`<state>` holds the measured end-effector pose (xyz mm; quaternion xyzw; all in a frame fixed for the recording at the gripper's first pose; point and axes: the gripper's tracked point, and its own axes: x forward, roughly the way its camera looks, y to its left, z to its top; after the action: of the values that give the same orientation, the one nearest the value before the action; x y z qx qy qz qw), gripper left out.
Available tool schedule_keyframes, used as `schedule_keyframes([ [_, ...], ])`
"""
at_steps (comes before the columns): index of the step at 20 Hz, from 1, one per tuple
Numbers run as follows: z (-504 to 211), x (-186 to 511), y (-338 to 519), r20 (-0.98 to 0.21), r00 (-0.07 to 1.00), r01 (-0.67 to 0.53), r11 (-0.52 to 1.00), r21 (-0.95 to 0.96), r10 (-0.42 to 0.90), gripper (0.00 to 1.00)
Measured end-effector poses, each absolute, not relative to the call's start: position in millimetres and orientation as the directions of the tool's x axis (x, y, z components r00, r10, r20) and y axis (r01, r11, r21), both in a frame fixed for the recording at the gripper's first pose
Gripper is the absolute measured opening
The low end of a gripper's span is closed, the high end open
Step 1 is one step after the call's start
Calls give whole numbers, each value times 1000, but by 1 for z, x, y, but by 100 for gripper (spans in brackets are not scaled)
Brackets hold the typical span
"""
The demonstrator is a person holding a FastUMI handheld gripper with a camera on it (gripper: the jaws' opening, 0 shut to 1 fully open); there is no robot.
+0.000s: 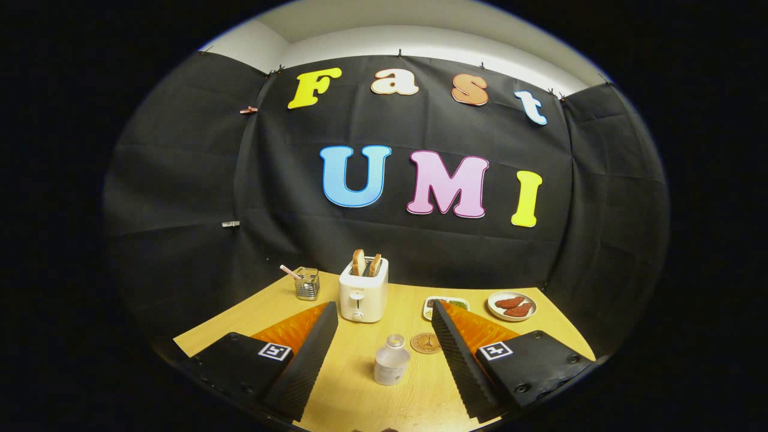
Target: Take the bottle from table, then pour the juice into the cup, finally place the bottle on the coaster
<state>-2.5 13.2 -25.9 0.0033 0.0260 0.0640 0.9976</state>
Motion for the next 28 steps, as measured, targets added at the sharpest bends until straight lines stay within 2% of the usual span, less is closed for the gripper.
schedule_keyframes([
  [15, -117, 41, 17, -171, 982, 78, 997, -22, -81, 97],
  [28, -206, 79, -1, -268, 945, 193, 981, 2, -185, 97],
])
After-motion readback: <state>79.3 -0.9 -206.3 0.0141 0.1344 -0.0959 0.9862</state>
